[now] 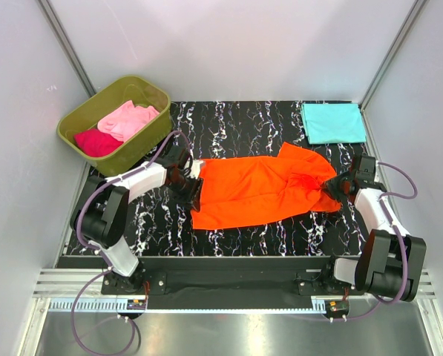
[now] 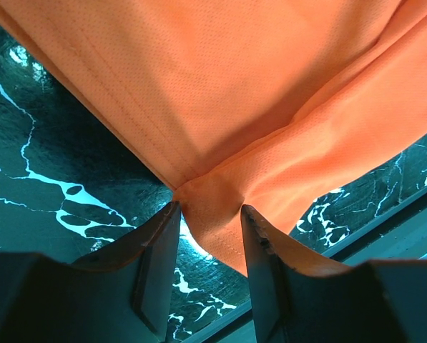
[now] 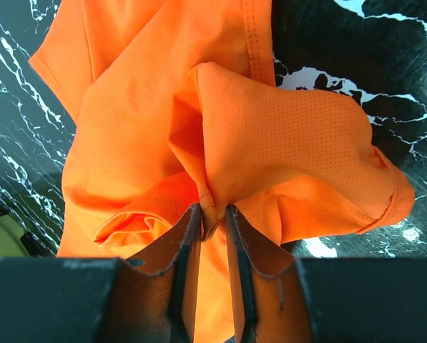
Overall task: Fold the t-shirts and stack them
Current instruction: Flatten the tshirt out
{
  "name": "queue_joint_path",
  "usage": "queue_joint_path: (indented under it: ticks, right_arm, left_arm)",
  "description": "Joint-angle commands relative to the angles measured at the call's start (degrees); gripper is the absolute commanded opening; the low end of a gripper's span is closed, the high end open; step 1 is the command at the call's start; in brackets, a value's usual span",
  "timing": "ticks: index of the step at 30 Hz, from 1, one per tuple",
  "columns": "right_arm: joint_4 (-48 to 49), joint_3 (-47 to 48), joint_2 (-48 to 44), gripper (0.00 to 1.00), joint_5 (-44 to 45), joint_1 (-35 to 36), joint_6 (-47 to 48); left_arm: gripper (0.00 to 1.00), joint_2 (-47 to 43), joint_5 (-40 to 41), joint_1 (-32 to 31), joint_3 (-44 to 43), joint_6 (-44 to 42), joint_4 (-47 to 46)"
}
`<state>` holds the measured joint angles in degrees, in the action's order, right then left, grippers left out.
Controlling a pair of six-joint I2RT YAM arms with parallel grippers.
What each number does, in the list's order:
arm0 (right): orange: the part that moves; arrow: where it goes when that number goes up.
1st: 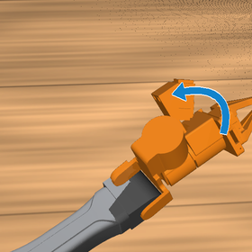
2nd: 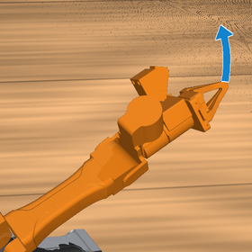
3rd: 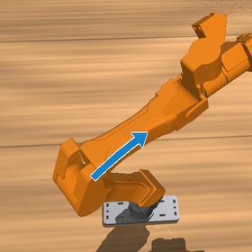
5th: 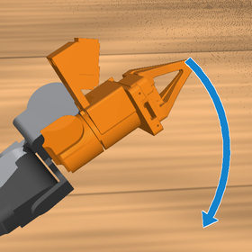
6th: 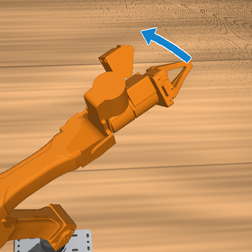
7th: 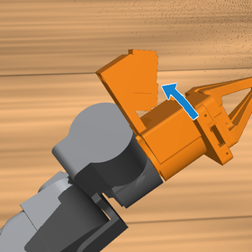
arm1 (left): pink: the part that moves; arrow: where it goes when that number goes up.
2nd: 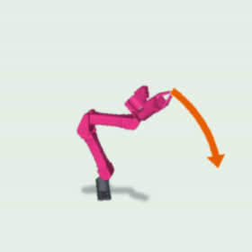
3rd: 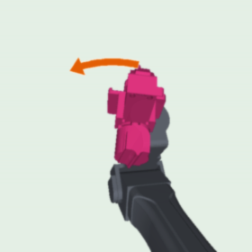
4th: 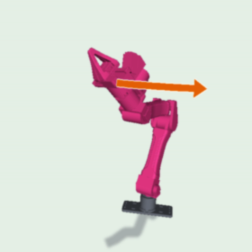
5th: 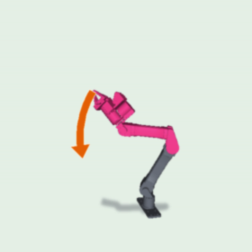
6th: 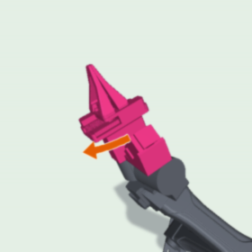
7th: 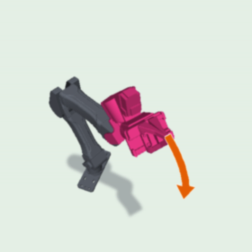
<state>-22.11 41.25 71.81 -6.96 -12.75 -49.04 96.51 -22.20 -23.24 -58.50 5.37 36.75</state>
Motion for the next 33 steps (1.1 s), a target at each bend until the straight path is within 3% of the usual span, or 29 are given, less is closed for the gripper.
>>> queue_joint_path:
  ticks: [1, 18, 26, 33]
  right_arm:
    - [1.6, 2.7, 0.3, 0.27, 2.0, -0.3, 1.1]
    - [0.8, 5.3, 1.3, 0.34, -0.6, -1.0, 0.6]
    - [0.9, 6.4, 2.1, 0.28, -0.5, -1.0, 0.3]
    - [0.8, 7.1, 3.2, 0.31, -2.1, -1.0, -0.7]
  left_arm:
    - [0.44, 0.2, 2.0, -0.2, -2.0, -1.0, 0.2]
    - [0.43, 0.3, 1.1, -0.2, -2.4, -1.1, 0.2]
    - [0.42, 0.3, 0.8, -0.3, -2.7, -1.1, 0.2]
    - [0.41, 0.4, 0.8, -0.3, -2.7, -1.1, 0.2]
